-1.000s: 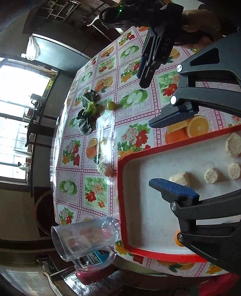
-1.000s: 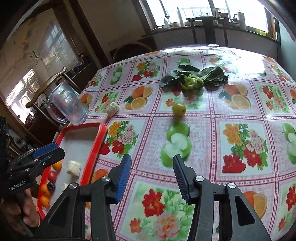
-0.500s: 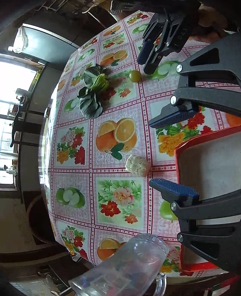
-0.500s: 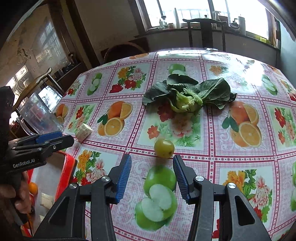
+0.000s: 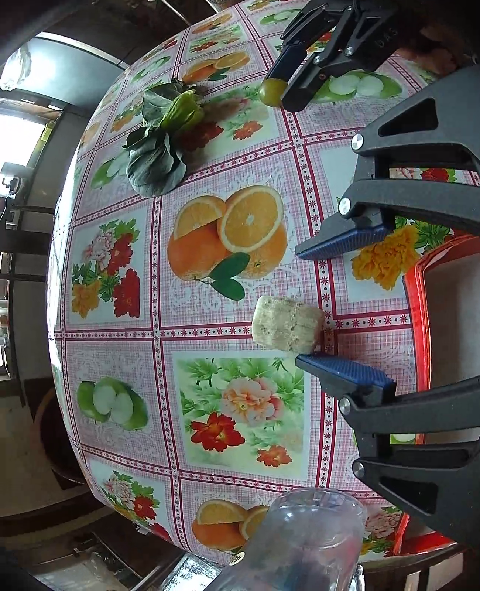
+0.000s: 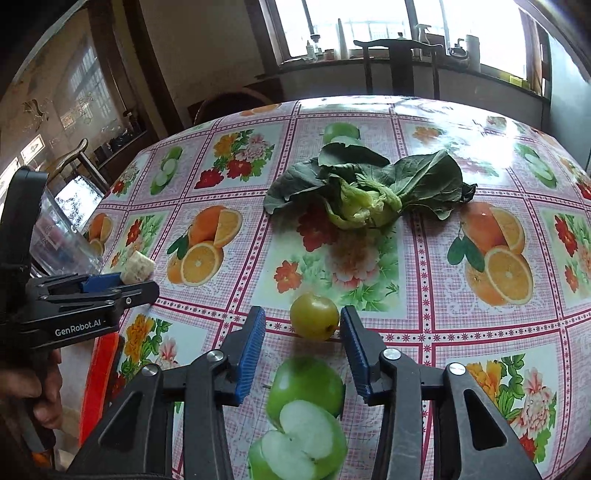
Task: Organize fruits
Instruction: 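Grasp the yellow-green fruit with the right tool while the left tool grasps the beige piece, then carry the yellow-green fruit and beige piece into the tray and release both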
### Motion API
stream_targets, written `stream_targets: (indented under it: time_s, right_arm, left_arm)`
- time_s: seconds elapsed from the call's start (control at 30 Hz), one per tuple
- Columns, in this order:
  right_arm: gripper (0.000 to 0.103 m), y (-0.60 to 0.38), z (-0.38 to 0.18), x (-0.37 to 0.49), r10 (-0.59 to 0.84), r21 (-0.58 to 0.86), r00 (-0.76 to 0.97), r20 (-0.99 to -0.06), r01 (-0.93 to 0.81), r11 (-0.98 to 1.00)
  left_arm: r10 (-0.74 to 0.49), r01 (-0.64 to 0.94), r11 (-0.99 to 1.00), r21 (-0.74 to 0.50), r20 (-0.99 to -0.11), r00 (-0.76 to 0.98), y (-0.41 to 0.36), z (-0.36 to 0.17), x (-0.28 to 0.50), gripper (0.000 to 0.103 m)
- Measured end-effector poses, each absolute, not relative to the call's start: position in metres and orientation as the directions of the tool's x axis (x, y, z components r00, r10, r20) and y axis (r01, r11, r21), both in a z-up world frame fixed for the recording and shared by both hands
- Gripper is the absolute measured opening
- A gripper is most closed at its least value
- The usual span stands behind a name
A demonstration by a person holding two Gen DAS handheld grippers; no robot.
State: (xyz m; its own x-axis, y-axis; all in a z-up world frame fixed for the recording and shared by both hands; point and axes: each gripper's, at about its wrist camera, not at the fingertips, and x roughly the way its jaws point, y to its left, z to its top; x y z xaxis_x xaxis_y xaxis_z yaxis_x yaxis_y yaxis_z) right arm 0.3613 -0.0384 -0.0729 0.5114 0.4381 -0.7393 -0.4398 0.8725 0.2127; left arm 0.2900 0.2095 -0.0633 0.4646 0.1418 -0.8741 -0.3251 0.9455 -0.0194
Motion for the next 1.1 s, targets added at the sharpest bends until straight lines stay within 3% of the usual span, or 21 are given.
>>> stream_targets:
  time_s: [0.07,0.33,0.63,0.77,0.83,0.87,0.9,0.97,1.1]
  right_arm:
    - [0.025,-0.043,-0.073,0.363,0.445,0.231,0.509,-0.737,-0.428,0.874]
    - [0.025,-0.066,-0.061,0.333,0.461,0.256,0.512,-0.725,-0.421,0.87]
    - [0.025,-0.086,-0.036,0.278,0.509,0.274,0.495,-0.704,-0.472,0.838]
    - [0.024,-0.09,-0.026,0.257,0.529,0.278,0.491,-0.692,-0.495,0.823]
    - [0.025,-0.092,-0.021,0.245,0.546,0.286,0.485,-0.683,-0.51,0.811]
    - [0.025,-0.092,-0.02,0.239,0.554,0.29,0.481,-0.679,-0.518,0.805]
    - [0.025,-0.092,-0.018,0.234,0.56,0.292,0.476,-0.678,-0.524,0.8]
    - [0.025,-0.091,-0.018,0.224,0.57,0.296,0.461,-0.68,-0.539,0.789]
    - [0.025,-0.092,-0.023,0.214,0.572,0.301,0.444,-0.69,-0.543,0.784]
  left_arm:
    - [0.114,-0.32,0.946,-0.047,-0.877,0.467,0.211,-0.061,0.287,0.023]
    - [0.061,-0.277,0.954,-0.113,-0.834,0.549,0.199,-0.035,0.253,0.021]
    - [0.035,-0.251,0.956,-0.153,-0.788,0.615,0.174,-0.014,0.22,0.007]
    - [0.047,-0.256,0.957,-0.137,-0.796,0.603,0.167,-0.015,0.22,0.007]
    - [0.061,-0.266,0.956,-0.123,-0.804,0.591,0.166,-0.018,0.224,0.011]
    - [0.079,-0.279,0.954,-0.107,-0.81,0.58,0.166,-0.02,0.227,0.024]
    - [0.104,-0.294,0.952,-0.083,-0.816,0.569,0.166,-0.022,0.231,0.045]
    - [0.141,-0.319,0.946,-0.052,-0.822,0.551,0.168,-0.027,0.238,0.069]
    - [0.164,-0.299,0.954,-0.002,-0.834,0.526,0.163,-0.038,0.252,0.07]
